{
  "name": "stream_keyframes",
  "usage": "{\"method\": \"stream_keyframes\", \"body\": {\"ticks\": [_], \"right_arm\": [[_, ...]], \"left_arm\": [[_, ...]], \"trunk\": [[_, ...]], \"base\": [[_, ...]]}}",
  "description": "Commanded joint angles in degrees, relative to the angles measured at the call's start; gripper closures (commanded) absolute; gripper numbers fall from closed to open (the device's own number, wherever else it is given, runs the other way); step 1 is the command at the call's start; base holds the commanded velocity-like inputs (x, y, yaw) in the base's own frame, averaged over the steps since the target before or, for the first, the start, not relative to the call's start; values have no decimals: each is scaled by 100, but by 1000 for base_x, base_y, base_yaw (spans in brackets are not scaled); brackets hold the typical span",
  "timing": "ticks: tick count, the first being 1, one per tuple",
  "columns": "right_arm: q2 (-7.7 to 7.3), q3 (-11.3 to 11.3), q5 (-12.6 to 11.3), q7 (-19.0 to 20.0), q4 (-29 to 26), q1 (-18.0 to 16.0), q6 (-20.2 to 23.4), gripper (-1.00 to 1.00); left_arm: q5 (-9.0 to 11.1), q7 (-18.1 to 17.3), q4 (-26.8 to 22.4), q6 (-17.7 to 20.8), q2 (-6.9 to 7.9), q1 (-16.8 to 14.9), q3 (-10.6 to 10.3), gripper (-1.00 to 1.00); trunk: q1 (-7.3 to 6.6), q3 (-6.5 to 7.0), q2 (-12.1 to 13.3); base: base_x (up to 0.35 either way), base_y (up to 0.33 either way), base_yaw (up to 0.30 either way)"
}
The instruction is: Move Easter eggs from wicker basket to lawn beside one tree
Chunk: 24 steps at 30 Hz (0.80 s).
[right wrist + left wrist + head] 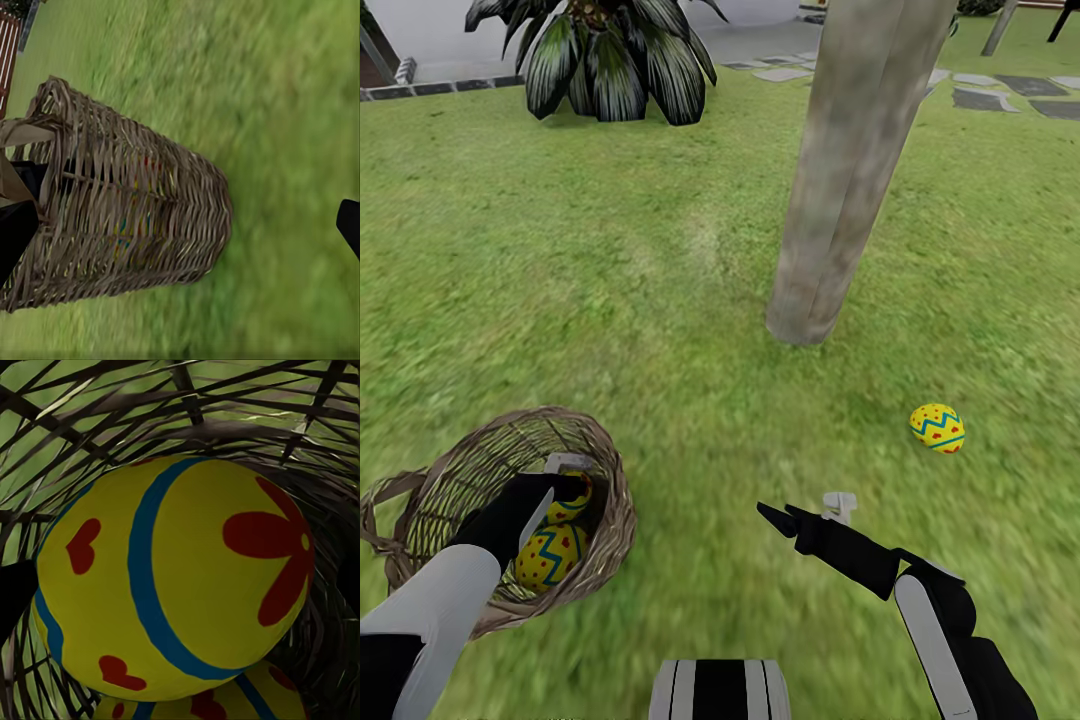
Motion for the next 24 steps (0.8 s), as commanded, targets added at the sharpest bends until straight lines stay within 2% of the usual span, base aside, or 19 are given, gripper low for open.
{"method": "stream_keyframes", "body": {"ticks": [1,24], "right_arm": [[1,-8,-23,7,-3,-3,43,-100],[1,-1,-23,9,-3,-5,44,-100]], "left_arm": [[-15,12,-9,30,6,-1,-35,-100],[-20,12,-8,30,6,-1,-35,-100]], "trunk": [[-1,-9,-2],[-1,-129,-2]], "base": [[0,-2,0],[0,0,0]]}}
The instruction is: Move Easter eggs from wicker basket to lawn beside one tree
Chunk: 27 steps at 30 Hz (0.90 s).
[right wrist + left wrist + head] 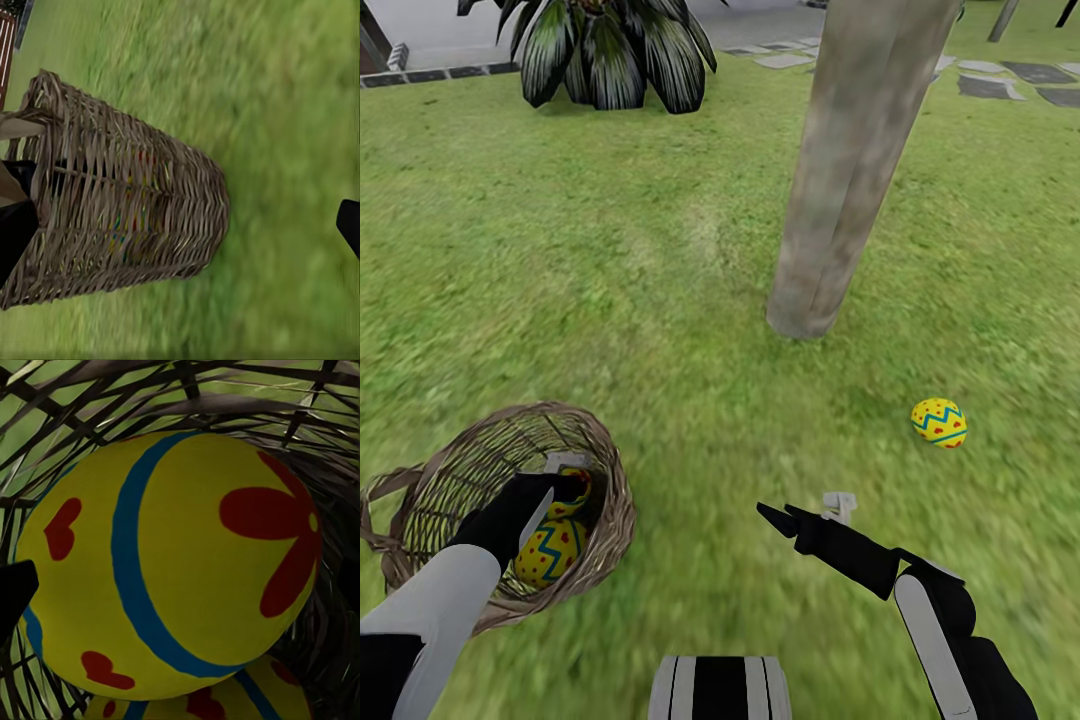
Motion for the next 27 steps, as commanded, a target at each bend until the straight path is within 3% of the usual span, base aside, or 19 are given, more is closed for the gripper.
{"method": "stream_keyframes", "body": {"ticks": [1,27], "right_arm": [[2,-8,-23,10,-3,-5,41,-100],[-6,-8,-27,14,-3,-3,37,-100]], "left_arm": [[-14,12,-10,30,6,-1,-35,-100],[-14,16,-19,30,6,-1,-35,-100]], "trunk": [[-1,-9,-1],[-1,-145,-1]], "base": [[0,0,0],[0,0,0]]}}
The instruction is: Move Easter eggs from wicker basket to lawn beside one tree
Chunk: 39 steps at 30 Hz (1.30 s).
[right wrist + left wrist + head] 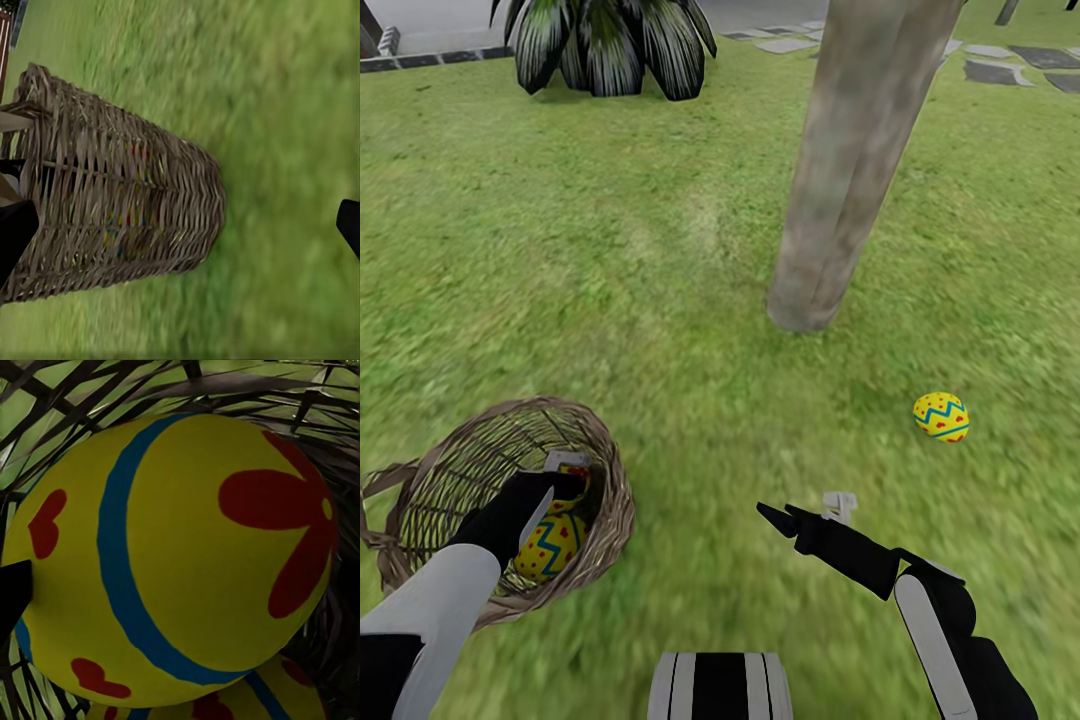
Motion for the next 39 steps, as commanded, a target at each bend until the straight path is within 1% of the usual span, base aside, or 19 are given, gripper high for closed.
{"method": "stream_keyframes", "body": {"ticks": [1,16,38,39], "right_arm": [[1,-8,-23,7,-3,-4,42,-100],[1,-8,-24,7,-3,-2,41,-100],[1,-12,-26,7,-3,-1,41,-100],[1,-13,-26,7,-3,-1,41,-100]], "left_arm": [[110,-2,37,25,5,4,-37,-100],[110,4,61,25,5,4,-37,-100],[127,-6,65,34,5,4,-29,-100],[127,-6,63,34,5,4,-29,100]], "trunk": [[0,-10,-1],[0,-80,-1],[0,-86,-1],[0,-86,-1]], "base": [[0,0,0],[0,16,0],[0,1,0],[0,0,0]]}}
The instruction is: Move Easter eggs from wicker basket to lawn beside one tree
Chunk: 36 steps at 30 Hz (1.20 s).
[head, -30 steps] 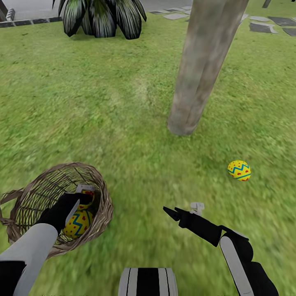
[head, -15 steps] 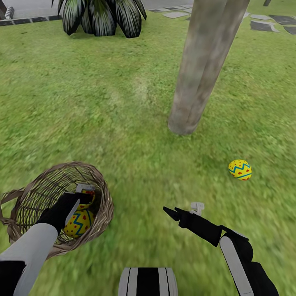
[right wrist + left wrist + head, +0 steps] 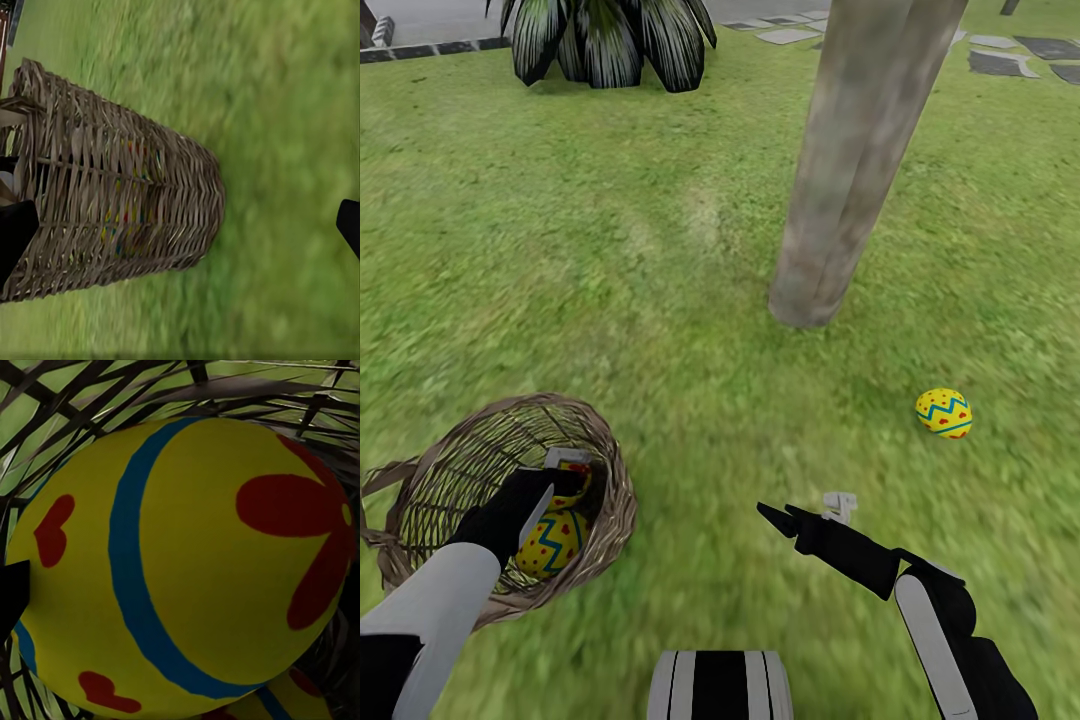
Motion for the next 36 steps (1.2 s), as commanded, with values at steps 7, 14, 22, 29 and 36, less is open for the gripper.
{"method": "stream_keyframes", "body": {"ticks": [7,14,22,29,36], "right_arm": [[-4,-11,-22,7,-3,-4,41,-100],[-3,-11,-20,7,-3,-3,41,-100],[-3,-11,-22,7,-3,-5,41,-100],[-3,-11,-19,7,-3,-2,41,-100],[0,-2,-18,7,-3,-1,41,-100]], "left_arm": [[119,-8,167,24,4,4,-38,100],[124,-5,165,21,4,4,-38,100],[127,-11,157,16,4,4,-37,100],[128,-13,157,14,4,4,-38,100],[130,-51,152,19,5,4,-31,100]], "trunk": [[1,-4,-1],[1,-4,-1],[1,-4,-1],[1,-4,-1],[1,-4,-1]], "base": [[0,0,0],[0,0,0],[0,0,0],[0,0,0],[0,0,0]]}}
